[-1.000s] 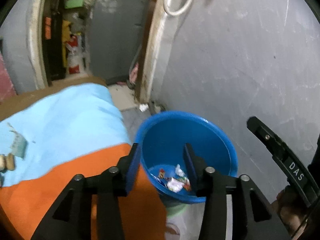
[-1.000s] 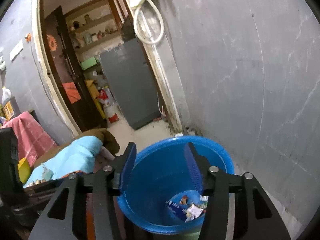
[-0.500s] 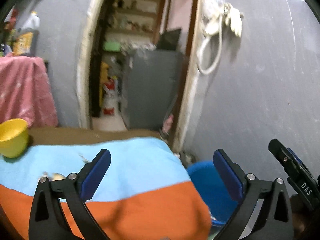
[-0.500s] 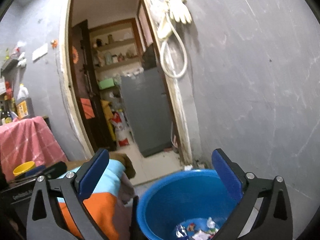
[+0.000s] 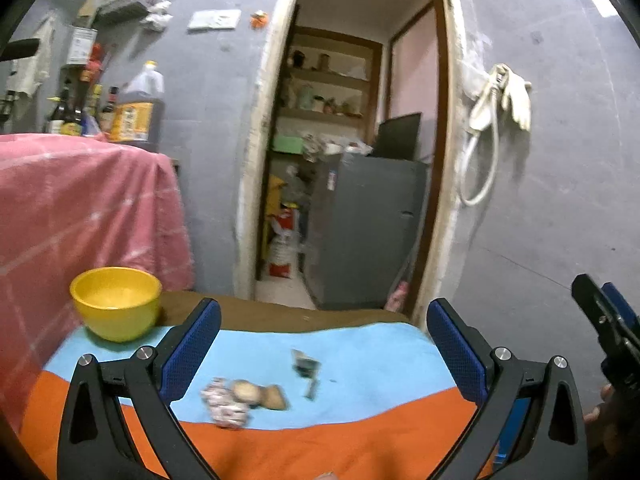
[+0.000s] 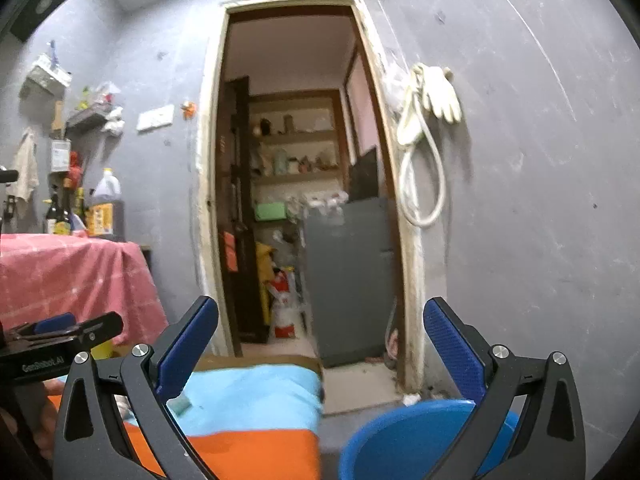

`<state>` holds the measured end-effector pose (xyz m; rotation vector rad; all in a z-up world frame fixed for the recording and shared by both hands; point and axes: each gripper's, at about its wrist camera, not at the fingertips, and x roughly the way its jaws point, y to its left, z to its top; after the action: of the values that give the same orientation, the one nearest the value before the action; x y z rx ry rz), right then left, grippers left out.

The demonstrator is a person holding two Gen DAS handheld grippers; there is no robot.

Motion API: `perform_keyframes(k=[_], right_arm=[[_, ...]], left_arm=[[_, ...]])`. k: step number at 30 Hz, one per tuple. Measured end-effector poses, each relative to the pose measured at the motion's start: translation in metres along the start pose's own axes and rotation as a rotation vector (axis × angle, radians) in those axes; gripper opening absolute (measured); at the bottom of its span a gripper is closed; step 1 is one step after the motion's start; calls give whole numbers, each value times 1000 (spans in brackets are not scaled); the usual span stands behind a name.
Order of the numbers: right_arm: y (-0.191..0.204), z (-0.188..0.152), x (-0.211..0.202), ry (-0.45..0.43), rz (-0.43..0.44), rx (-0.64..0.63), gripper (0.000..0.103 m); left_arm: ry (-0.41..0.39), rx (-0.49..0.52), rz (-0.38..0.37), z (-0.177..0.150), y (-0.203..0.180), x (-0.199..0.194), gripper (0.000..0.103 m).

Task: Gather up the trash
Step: 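Move both tools back over the blanket toward the silver wrapper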

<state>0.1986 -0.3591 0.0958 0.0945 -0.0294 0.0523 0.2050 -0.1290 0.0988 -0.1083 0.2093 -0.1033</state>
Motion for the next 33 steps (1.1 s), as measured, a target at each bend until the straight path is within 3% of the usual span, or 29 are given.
perform_keyframes(k=[7, 14, 23, 33], right_arm=[[39, 0, 6, -51, 63, -33, 103], [75, -7, 17, -35, 139, -81, 103], [106, -21, 34, 35, 199, -129, 103], [121, -42, 60, 198, 237, -161, 103]], left_arm=[[-50, -15, 86, -2, 40, -19, 101], [-64, -35, 163, -8, 75, -30, 101], [-30, -58, 230, -20, 113, -32, 101], [92, -64, 205, -40, 126, -11, 101]])
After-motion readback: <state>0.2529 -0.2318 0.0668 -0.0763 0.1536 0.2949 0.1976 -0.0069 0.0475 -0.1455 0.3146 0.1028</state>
